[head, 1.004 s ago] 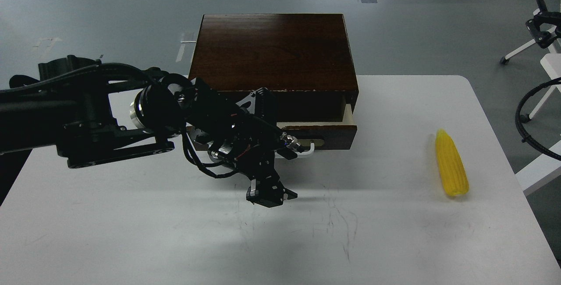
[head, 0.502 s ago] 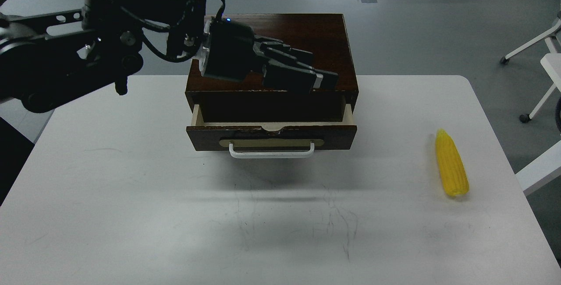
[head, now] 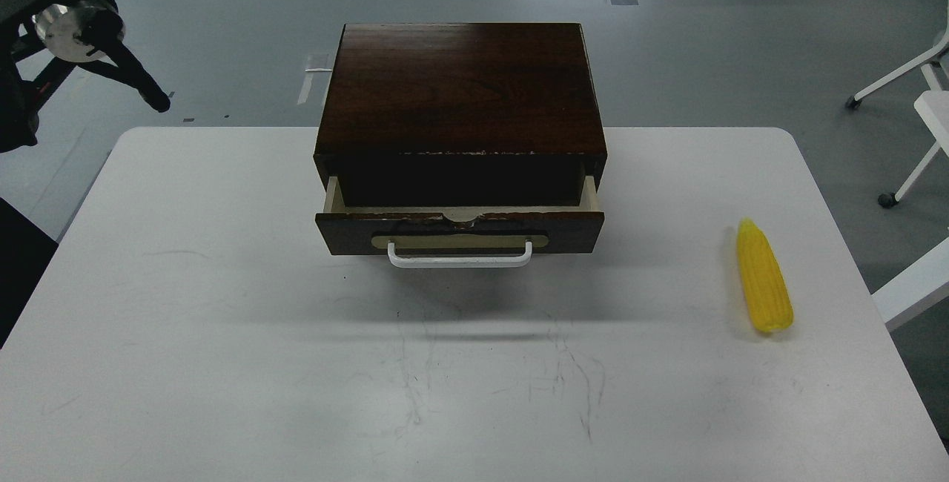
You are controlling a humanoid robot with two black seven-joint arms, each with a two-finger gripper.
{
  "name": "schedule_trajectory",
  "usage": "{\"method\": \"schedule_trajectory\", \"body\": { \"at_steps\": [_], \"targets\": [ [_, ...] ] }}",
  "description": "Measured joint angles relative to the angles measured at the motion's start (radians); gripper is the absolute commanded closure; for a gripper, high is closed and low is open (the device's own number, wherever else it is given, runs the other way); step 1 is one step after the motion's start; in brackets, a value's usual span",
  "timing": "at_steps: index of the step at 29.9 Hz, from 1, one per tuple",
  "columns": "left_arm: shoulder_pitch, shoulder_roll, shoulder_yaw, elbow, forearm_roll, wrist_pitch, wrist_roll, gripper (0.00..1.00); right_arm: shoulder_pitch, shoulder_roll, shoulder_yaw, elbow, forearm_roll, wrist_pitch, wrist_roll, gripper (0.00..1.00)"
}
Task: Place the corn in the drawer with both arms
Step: 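Move the right gripper toward the yellow corn cob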
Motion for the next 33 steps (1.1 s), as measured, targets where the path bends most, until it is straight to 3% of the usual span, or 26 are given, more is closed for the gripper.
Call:
{"method": "schedule_trajectory", "body": {
  "at_steps": [5, 11, 21, 26, 33],
  "targets": [
    [0.065, -0.066, -0.071, 0.175, -0.228, 0.0, 0.0, 0.02, 0.021, 0.039, -0.072, 0.11, -0.217, 0.0, 0.0, 0.0],
    [0.127, -0.135, -0.219, 0.344, -0.29, 0.0, 0.0, 0.02, 0.019, 0.033, -0.213, 0.292, -0.471, 0.0, -0.015, 0.0],
    [0.136, -0.135, -0.301, 0.355, -0.295, 0.0, 0.0, 0.02, -0.005, 0.005, -0.405, 0.393, -0.638, -0.013, -0.024, 0.02],
    [0.126, -0.132, -0.303, 0.355, -0.295, 0.0, 0.0, 0.02, -0.098, 0.016, -0.432, 0.399, -0.684, -0.132, -0.022, 0.09],
    [0.121, -0.118, -0.302, 0.356, -0.295, 0.0, 0.0, 0.02, -0.13, 0.031, -0.43, 0.405, -0.68, -0.163, -0.026, 0.1]
  ]
}}
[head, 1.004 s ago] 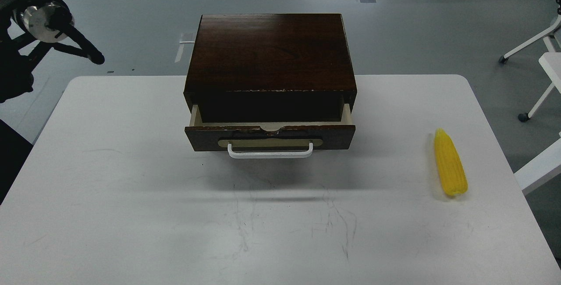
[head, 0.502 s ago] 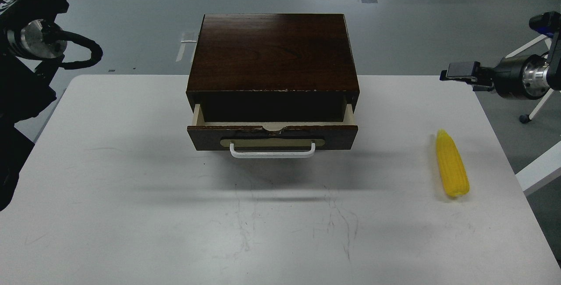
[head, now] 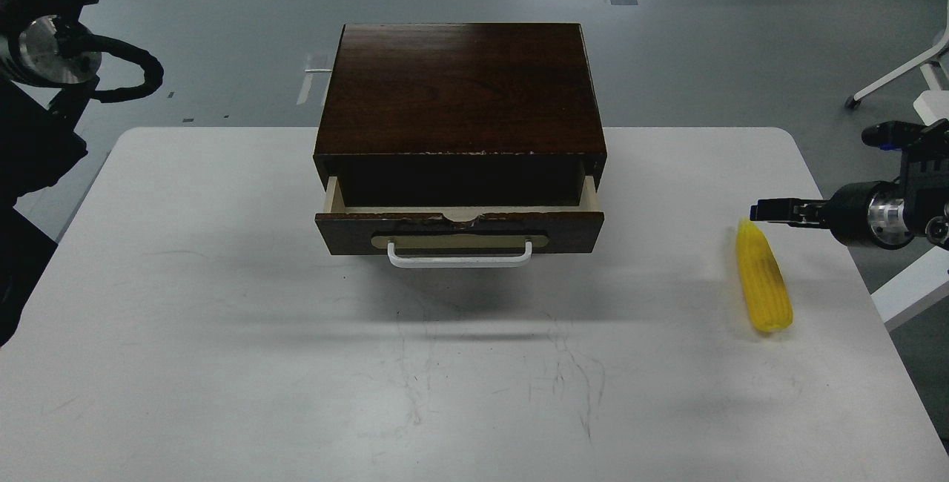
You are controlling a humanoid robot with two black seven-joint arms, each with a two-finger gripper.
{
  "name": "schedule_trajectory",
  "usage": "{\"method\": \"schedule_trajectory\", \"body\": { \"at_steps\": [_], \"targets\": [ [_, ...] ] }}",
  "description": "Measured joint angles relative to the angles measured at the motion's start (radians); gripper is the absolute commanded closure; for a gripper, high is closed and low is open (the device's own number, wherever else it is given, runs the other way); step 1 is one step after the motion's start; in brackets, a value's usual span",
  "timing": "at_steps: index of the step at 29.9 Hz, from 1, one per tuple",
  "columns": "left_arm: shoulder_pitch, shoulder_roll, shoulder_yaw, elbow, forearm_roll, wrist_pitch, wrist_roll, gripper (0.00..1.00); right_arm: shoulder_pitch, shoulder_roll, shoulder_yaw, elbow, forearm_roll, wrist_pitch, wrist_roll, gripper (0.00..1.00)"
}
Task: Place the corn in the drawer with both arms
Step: 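Move the right gripper toward the yellow corn cob, then close the right gripper around the yellow corn cob, then lift the corn cob with the right gripper and carry it over the box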
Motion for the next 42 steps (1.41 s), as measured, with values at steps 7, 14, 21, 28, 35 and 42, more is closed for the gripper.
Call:
{"method": "schedule_trajectory", "body": {
  "at_steps": [7, 14, 21, 28, 35, 42],
  "targets": [
    [0.0, 0.013, 0.001, 0.002, 0.0, 0.0, 0.0, 0.02, -0.021, 0.016, -0.001, 0.001, -0.004, -0.004, -0.002, 0.15],
    [0.003, 0.022, 0.006, 0.003, 0.002, 0.0, 0.0, 0.02, -0.057, 0.022, -0.004, -0.037, -0.006, -0.006, 0.001, 0.35],
    [0.005, 0.023, 0.01, 0.006, 0.002, 0.0, 0.0, 0.02, -0.077, 0.072, -0.002, -0.053, -0.008, -0.027, 0.002, 0.35],
    [0.005, 0.024, 0.014, 0.006, 0.004, 0.0, 0.0, 0.02, -0.11, 0.088, -0.004, -0.058, -0.008, -0.045, 0.001, 0.35],
    [0.005, 0.024, 0.016, 0.008, 0.009, 0.0, 0.0, 0.02, -0.127, 0.088, -0.007, -0.057, -0.008, -0.047, 0.007, 0.83],
    [0.002, 0.019, 0.016, 0.007, 0.011, 0.0, 0.0, 0.02, -0.11, 0.086, -0.001, -0.048, -0.001, -0.046, 0.01, 1.0]
  ]
}}
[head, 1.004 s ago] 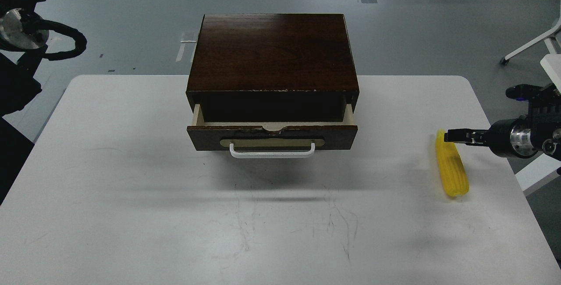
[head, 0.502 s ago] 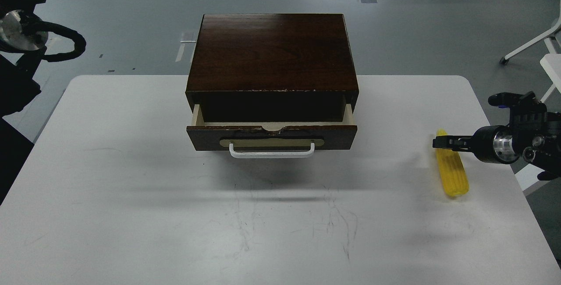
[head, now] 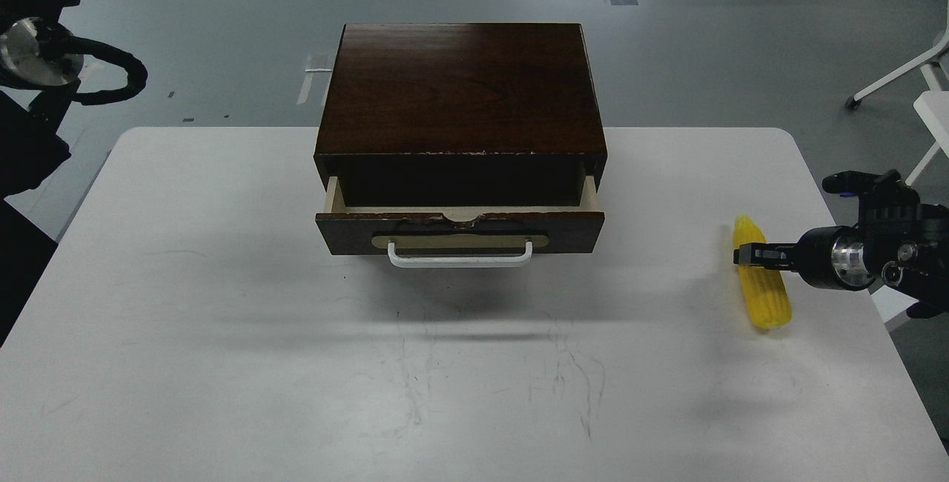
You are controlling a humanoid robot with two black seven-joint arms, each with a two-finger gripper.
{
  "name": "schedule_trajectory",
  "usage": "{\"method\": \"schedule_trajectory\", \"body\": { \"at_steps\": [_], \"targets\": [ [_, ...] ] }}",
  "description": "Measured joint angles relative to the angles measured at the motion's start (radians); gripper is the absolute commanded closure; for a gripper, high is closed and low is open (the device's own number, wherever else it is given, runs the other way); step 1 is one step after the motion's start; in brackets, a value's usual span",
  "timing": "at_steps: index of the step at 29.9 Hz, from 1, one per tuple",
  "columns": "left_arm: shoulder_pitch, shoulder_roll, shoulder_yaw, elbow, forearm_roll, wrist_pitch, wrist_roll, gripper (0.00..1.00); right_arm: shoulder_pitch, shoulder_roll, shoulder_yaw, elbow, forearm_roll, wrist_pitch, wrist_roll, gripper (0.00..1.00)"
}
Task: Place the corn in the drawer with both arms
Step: 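Lift the corn cob with the right gripper and carry it over the box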
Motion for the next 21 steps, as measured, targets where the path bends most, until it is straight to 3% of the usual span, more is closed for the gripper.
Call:
{"method": "schedule_trajectory", "body": {
  "at_steps": [5, 14, 21],
  "targets": [
    [0.0, 0.0, 0.0, -0.001, 0.001, 0.0, 0.0, 0.02, 0.071, -0.016, 0.006, 0.04, 0.002, 0.001, 0.0, 1.0],
    [-0.003, 0.004, 0.001, -0.005, 0.004, 0.0, 0.0, 0.02, 0.445, -0.066, 0.005, 0.213, -0.025, 0.003, 0.001, 1.0],
    [-0.004, 0.005, 0.002, -0.008, 0.005, 0.0, 0.004, 0.02, 0.71, 0.031, 0.007, 0.342, -0.253, 0.003, 0.002, 1.0]
  ]
}}
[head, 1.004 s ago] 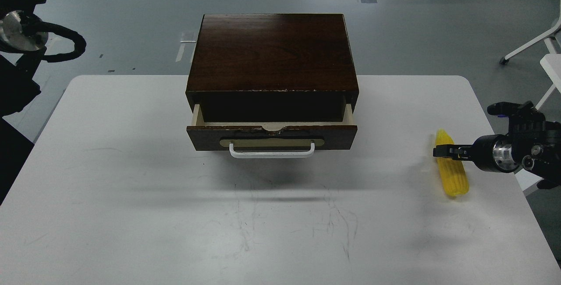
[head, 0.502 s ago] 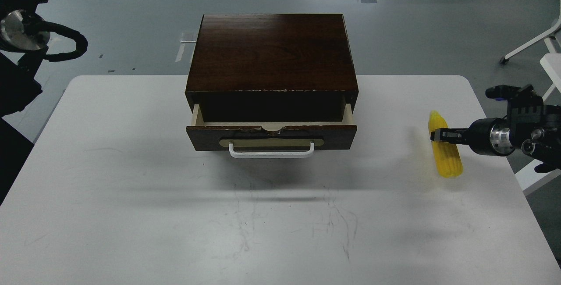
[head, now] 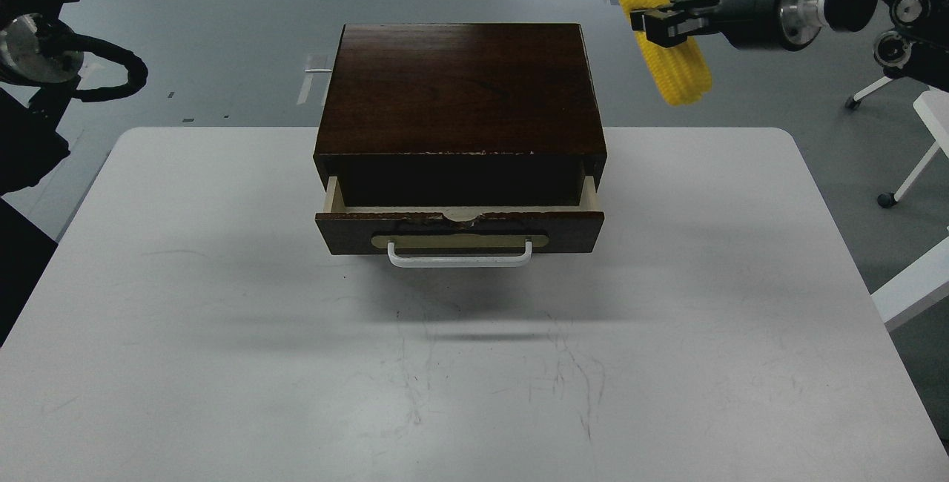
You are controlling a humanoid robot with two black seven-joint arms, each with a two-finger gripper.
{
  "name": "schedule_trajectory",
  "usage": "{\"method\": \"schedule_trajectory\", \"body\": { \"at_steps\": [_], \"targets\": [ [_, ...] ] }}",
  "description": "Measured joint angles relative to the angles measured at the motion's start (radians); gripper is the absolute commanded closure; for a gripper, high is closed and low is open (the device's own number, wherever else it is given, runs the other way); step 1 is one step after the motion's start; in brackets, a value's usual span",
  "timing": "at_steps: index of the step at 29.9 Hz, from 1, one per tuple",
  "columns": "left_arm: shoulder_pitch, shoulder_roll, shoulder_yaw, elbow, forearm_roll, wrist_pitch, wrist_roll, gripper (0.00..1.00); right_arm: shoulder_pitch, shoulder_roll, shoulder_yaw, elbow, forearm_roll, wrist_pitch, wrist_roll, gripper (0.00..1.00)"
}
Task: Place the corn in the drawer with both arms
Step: 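Lift the corn cob with the right gripper and carry it over the box, then lower the corn cob into the open drawer with the right gripper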
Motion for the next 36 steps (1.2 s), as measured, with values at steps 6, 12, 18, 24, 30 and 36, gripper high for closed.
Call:
{"method": "schedule_trajectory", "body": {
  "at_steps": [6, 12, 18, 24, 30, 36],
  "targets": [
    [0.0, 0.012, 0.0, 0.0, 0.0, 0.0, 0.003, 0.02, 0.103, 0.07, 0.001, 0.144, -0.174, -0.003, 0.002, 1.0],
    [0.001, 0.023, -0.002, 0.0, 0.0, 0.0, 0.003, 0.02, 0.124, 0.15, 0.001, 0.215, -0.427, -0.012, 0.004, 1.0],
    [0.002, 0.045, -0.002, 0.0, 0.0, 0.0, 0.003, 0.02, 0.079, 0.218, 0.0, 0.228, -0.643, -0.021, 0.004, 1.0],
    [0.002, 0.045, -0.007, -0.001, -0.001, 0.0, 0.001, 0.02, 0.044, 0.321, -0.001, 0.227, -0.678, -0.025, 0.003, 1.0],
    [-0.013, 0.044, -0.006, -0.002, -0.001, 0.0, 0.001, 0.02, -0.005, 0.338, -0.002, 0.233, -0.678, -0.025, 0.002, 1.0],
    [-0.013, 0.048, -0.002, -0.002, -0.002, 0.0, 0.001, 0.02, -0.023, 0.331, -0.004, 0.236, -0.677, -0.025, 0.002, 0.92]
  ]
}}
